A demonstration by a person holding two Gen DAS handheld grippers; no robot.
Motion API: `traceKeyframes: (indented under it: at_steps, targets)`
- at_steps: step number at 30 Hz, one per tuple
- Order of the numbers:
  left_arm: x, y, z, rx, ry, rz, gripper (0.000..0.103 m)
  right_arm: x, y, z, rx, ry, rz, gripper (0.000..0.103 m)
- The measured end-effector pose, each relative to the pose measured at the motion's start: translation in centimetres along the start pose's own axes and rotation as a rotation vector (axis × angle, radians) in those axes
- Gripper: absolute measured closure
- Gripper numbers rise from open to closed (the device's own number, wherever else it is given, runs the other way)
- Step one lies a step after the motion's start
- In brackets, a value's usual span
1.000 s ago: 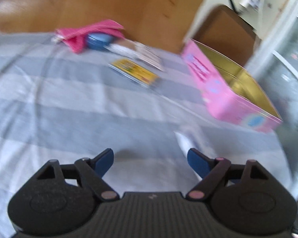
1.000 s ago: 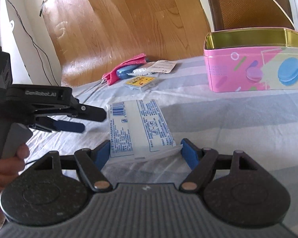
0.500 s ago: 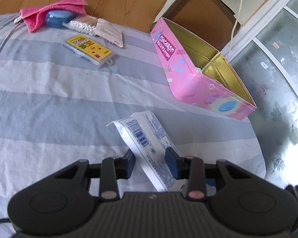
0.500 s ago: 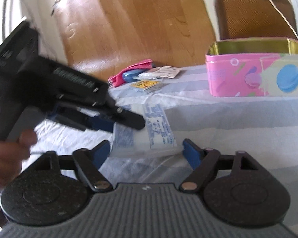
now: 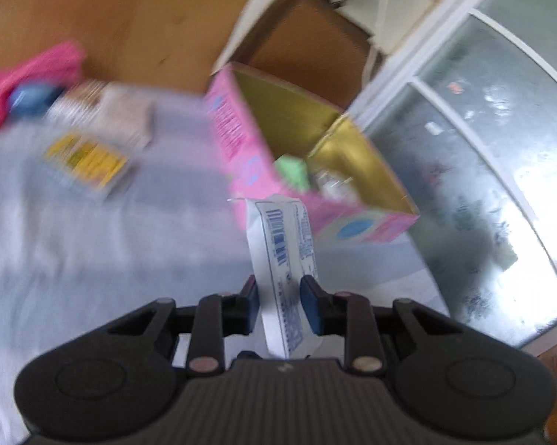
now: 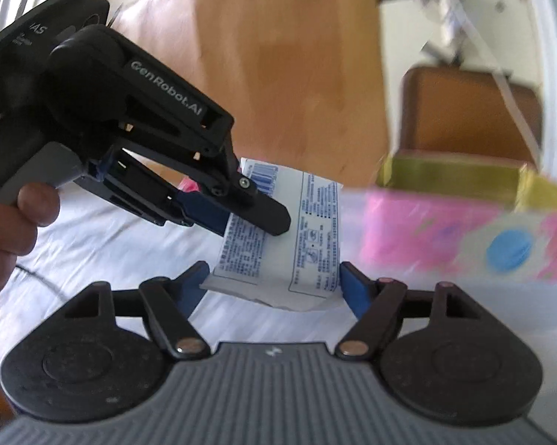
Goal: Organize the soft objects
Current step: 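Carry the wet-wipe pack into the pink tin and open the left gripper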
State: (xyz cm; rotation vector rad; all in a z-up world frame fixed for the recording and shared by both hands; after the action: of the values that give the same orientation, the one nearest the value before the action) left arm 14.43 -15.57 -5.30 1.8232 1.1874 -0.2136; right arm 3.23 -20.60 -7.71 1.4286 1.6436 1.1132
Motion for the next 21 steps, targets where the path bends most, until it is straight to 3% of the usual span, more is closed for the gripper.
traceKeyframes:
  at_steps: [5, 11, 17, 21]
  targets:
    - [-4.4, 4.7, 4.3, -0.013, 0.002, 0.137, 0.076, -4.6, 3.8, -0.1, -0.109, -0.106, 0.033, 0.025]
    - [-5.4, 9.3, 10.4, 0.001, 0.036, 0.157, 0.075, -11.1, 6.7, 2.7, -0.146, -0.213, 0.122, 0.024]
    - [-3.4, 10.4, 14.4, 0.001, 0.177, 0.176, 0.061, -15.2, 7.0, 6.8, -0.132, -0.315, 0.135, 0.02]
    - [-2.1, 10.0, 14.4, -0.03, 0.244, 0.166, 0.054, -16.9, 6.4, 8.2, -0.127, -0.378, 0.145, 0.019]
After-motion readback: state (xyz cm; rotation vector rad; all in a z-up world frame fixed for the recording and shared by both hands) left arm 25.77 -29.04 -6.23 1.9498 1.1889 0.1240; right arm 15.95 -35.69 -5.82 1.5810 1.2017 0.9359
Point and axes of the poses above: each gripper's, at about its wrist camera, not at the fingertips, and z roughly the way its jaws point, x to its left, y to its top, the point moved 9 cm from there along z, roughly the way its jaws point, and after that the axes turned 5 degrees about -y, right-handed, at the moved point
